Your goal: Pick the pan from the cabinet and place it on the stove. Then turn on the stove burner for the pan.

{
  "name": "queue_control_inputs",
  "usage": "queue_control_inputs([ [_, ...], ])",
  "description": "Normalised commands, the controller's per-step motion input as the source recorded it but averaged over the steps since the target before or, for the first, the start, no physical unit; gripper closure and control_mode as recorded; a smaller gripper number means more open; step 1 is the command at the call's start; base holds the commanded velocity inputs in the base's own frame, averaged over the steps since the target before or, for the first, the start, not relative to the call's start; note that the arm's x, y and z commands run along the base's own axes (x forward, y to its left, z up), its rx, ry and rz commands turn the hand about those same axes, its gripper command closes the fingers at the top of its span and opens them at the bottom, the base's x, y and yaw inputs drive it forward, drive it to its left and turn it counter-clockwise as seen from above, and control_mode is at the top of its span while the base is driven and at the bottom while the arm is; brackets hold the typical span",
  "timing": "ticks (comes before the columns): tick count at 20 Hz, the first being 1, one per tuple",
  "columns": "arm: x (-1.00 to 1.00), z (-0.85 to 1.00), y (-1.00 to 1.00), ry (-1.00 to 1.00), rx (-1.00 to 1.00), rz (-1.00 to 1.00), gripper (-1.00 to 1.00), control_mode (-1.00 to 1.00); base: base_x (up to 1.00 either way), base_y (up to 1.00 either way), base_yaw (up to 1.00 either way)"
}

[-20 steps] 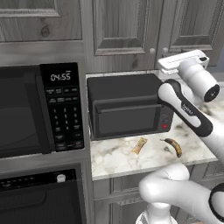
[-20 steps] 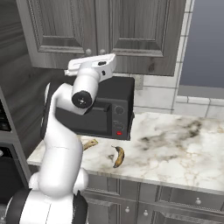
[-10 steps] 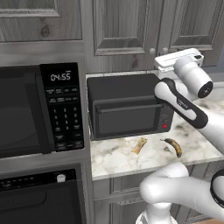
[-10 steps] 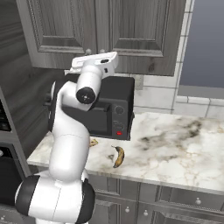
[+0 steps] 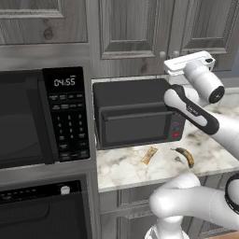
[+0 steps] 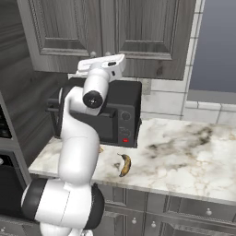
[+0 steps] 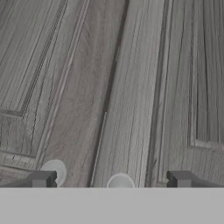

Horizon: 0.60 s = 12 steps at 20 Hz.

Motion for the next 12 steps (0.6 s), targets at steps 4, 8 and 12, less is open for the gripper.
queue_control_inputs([
  [4, 0.13, 0.0, 0.0, 0.0, 0.0, 0.0, -1.0, -1.0, 0.0, 0.0, 0.0],
  [8, 0.12, -0.01, -0.02, 0.0, 0.0, 0.0, -1.0, -1.0, 0.0, 0.0, 0.0],
  [12, 0.13, -0.02, -0.01, 0.0, 0.0, 0.01, -1.0, -1.0, 0.0, 0.0, 0.0],
])
